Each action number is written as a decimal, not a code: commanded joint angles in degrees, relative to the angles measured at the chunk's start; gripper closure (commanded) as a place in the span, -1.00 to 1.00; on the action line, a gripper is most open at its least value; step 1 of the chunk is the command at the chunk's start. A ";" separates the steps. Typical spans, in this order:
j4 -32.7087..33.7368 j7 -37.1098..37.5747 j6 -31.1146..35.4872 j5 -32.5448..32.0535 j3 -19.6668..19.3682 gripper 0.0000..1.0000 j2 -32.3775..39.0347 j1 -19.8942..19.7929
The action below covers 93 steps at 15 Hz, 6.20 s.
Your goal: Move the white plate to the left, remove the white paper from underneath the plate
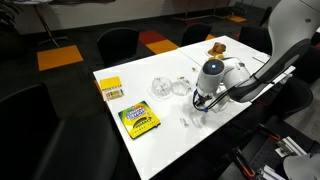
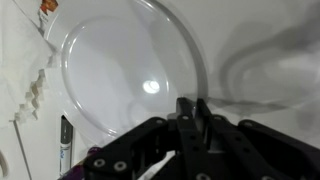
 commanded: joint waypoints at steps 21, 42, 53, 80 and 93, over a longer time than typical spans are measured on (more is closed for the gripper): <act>1.72 -17.80 -8.42 19.66 -0.41 0.97 -10.23 19.88; 11.96 -25.84 -8.46 23.91 -1.35 -0.50 1.29 27.81; 6.40 -26.12 -2.15 25.11 -0.61 -1.00 -9.06 25.98; -4.81 15.53 10.30 23.88 -3.86 -1.00 -14.84 27.60; -6.22 61.96 14.42 0.44 -9.43 -1.00 -11.85 32.01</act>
